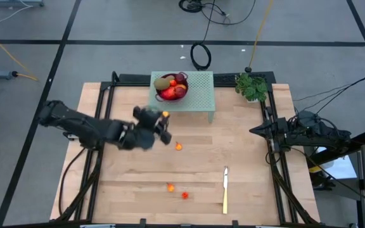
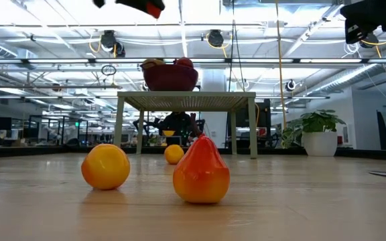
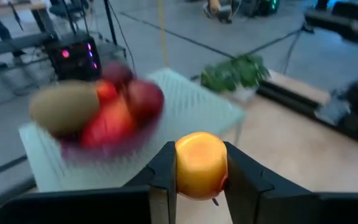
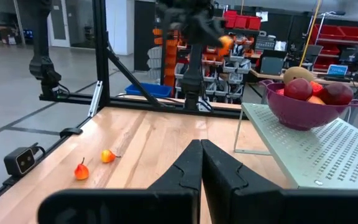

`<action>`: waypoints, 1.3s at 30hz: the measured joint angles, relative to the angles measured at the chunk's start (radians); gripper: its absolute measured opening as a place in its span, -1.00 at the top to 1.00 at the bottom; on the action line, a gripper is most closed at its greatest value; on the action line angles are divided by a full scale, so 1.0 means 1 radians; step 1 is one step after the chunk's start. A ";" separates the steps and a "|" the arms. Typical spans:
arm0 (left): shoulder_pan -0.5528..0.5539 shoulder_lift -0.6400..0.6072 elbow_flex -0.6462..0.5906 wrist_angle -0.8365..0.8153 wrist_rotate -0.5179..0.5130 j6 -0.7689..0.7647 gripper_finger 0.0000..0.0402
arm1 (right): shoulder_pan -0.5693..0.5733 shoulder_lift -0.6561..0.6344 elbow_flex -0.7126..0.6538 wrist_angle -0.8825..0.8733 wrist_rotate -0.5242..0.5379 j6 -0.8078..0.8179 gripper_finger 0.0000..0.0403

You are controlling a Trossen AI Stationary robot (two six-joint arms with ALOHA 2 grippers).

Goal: Pick & Place Fruit
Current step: Put the orange peach in the red strainer bowl on the shelf

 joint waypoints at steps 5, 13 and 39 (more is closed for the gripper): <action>0.152 -0.026 0.000 0.258 0.149 0.295 0.55 | 0.000 0.000 0.000 0.000 0.000 0.001 1.00; 0.396 -0.025 0.000 0.381 0.392 0.399 0.58 | 0.000 0.000 0.000 0.000 0.000 0.001 1.00; 0.631 0.206 0.451 -0.254 0.605 0.359 0.55 | 0.000 0.000 0.000 -0.001 0.002 0.001 1.00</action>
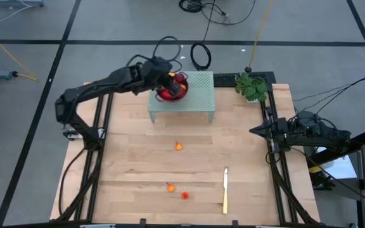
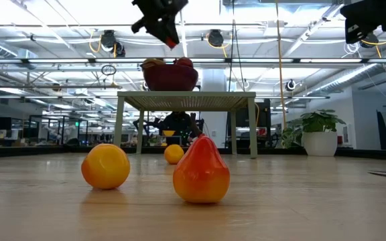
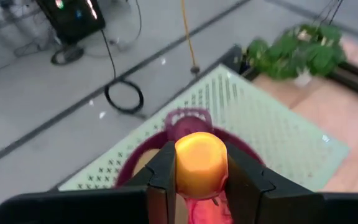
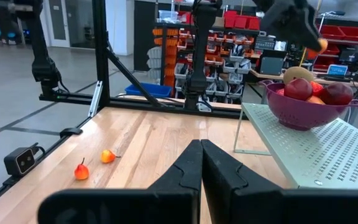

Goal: Pick & Place Fruit
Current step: Put the orange peach in the red strainer bowl on the shelf

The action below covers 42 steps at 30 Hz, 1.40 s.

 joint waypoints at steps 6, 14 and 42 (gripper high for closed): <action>0.000 0.083 0.058 -0.106 0.062 -0.020 0.55 | 0.000 0.000 0.000 0.000 0.000 0.000 1.00; 0.001 0.099 0.058 -0.150 0.067 -0.079 0.55 | 0.000 0.000 0.000 0.000 0.000 0.000 1.00; -0.014 0.100 0.058 -0.235 0.047 -0.038 0.37 | 0.000 0.000 0.000 0.000 0.000 -0.002 1.00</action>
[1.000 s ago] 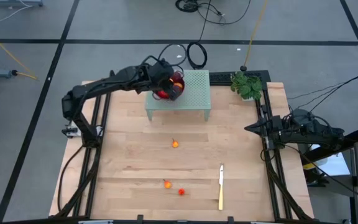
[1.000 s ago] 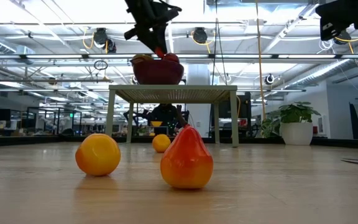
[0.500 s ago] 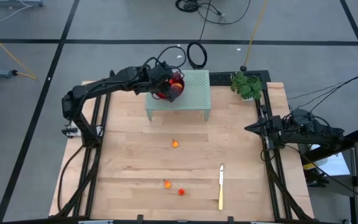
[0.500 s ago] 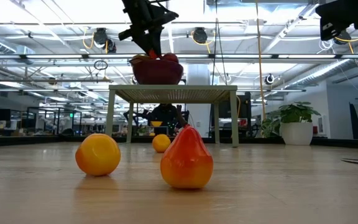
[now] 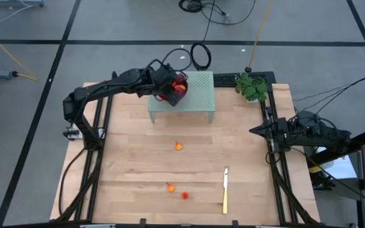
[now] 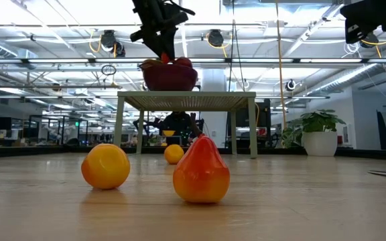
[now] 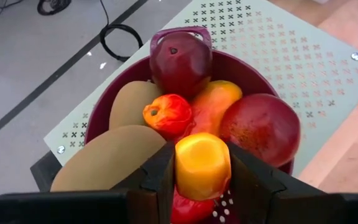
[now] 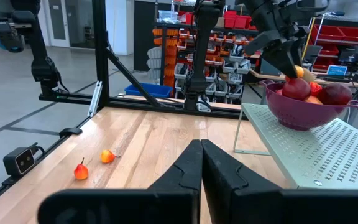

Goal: Pick & Place Fruit
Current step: Put the orange peach in the red strainer bowl on the shelf

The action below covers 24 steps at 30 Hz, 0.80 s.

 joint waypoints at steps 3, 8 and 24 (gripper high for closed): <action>0.000 0.000 0.000 0.000 0.000 0.003 0.37 | 0.000 0.000 0.000 0.000 0.000 0.000 1.00; 0.000 0.000 0.000 0.000 0.000 0.003 0.37 | 0.000 0.000 0.000 0.000 0.000 0.000 1.00; -0.007 0.000 0.000 0.000 -0.011 0.003 0.03 | 0.000 0.000 0.000 0.000 0.000 0.000 1.00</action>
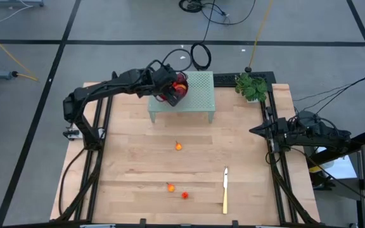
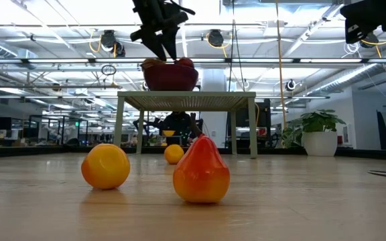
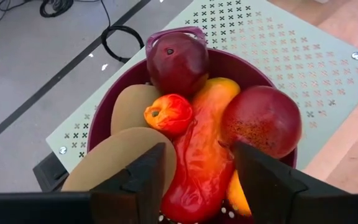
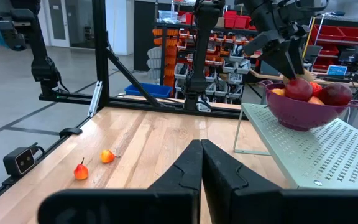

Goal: Pick & Place Fruit
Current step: Put the orange peach in the red strainer bowl on the shelf

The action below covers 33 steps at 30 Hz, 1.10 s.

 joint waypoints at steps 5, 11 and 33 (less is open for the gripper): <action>-0.005 0.000 0.000 0.007 -0.008 0.000 0.03 | 0.000 0.000 0.000 0.000 0.000 0.000 1.00; -0.017 -0.003 0.010 0.028 -0.022 0.000 0.03 | 0.000 0.000 0.000 0.000 0.000 0.000 1.00; -0.226 -0.009 0.191 -0.033 -0.010 -0.184 0.03 | 0.000 0.000 0.000 0.000 -0.001 0.000 1.00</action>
